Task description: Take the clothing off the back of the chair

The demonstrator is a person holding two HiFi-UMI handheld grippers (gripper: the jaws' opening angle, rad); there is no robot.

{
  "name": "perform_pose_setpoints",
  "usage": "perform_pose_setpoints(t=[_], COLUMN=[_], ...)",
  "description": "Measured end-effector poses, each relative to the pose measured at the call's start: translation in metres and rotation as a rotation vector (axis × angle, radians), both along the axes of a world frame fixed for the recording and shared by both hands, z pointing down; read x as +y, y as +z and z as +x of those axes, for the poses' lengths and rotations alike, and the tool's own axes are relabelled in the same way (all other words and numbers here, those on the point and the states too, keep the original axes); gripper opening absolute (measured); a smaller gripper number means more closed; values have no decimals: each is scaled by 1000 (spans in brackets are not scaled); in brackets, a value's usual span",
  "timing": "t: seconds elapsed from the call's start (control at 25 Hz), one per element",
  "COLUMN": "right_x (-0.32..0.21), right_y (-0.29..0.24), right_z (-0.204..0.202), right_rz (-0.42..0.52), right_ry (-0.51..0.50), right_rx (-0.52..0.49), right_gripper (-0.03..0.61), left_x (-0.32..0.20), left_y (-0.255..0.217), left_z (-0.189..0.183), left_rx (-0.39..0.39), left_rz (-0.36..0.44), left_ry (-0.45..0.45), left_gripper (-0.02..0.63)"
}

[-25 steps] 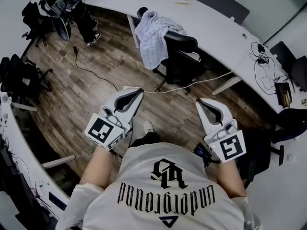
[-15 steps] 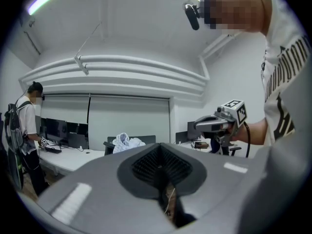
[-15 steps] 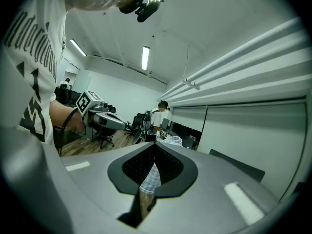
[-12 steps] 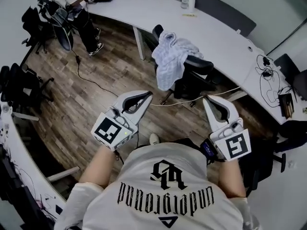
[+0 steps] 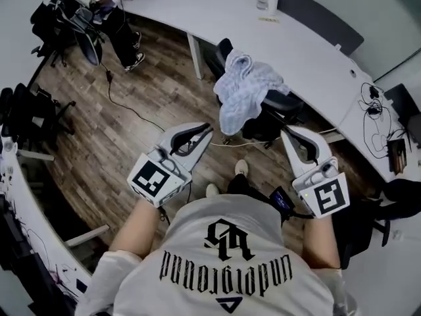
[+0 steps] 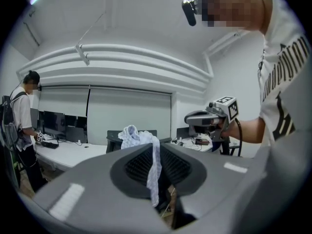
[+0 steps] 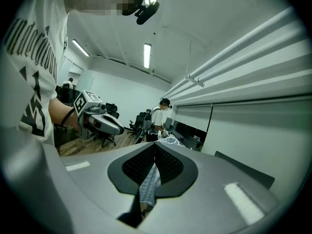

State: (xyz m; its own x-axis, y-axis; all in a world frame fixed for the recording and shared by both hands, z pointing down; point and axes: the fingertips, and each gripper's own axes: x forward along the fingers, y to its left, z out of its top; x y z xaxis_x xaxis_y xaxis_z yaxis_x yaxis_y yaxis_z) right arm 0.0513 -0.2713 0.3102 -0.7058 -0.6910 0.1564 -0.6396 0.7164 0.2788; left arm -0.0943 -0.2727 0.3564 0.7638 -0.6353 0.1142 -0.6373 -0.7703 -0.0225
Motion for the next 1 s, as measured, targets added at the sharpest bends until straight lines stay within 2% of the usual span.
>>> perform_pose_setpoints(t=[0.12,0.4,0.48,0.72,0.88,1.0], right_x=[-24,-82,-98,-134,-145,-154], right_y=[1,1,4,18,28,39], right_z=[-1,-4,-6,-17,-23,-25], right_rz=[-6,-46,-62,-140,-211,-287], right_ry=[-38,-150,-197,-369,-512,-620], right_rx=[13,62,78,104,120,145], right_gripper=[5,8,28,112,204,279], left_x=[-14,-53,-64,-90,-95,-102], left_y=[6,20,24,29,42,49], left_z=[5,10,11,12,18,25], left_rx=[-31,-44,-45,-54,-89,-112], left_rz=[-9,-70,-82,-118,-143,-169], left_ry=[-2,-45,-63,-75,-31,-21], left_gripper=[66,171,203,325,424,459])
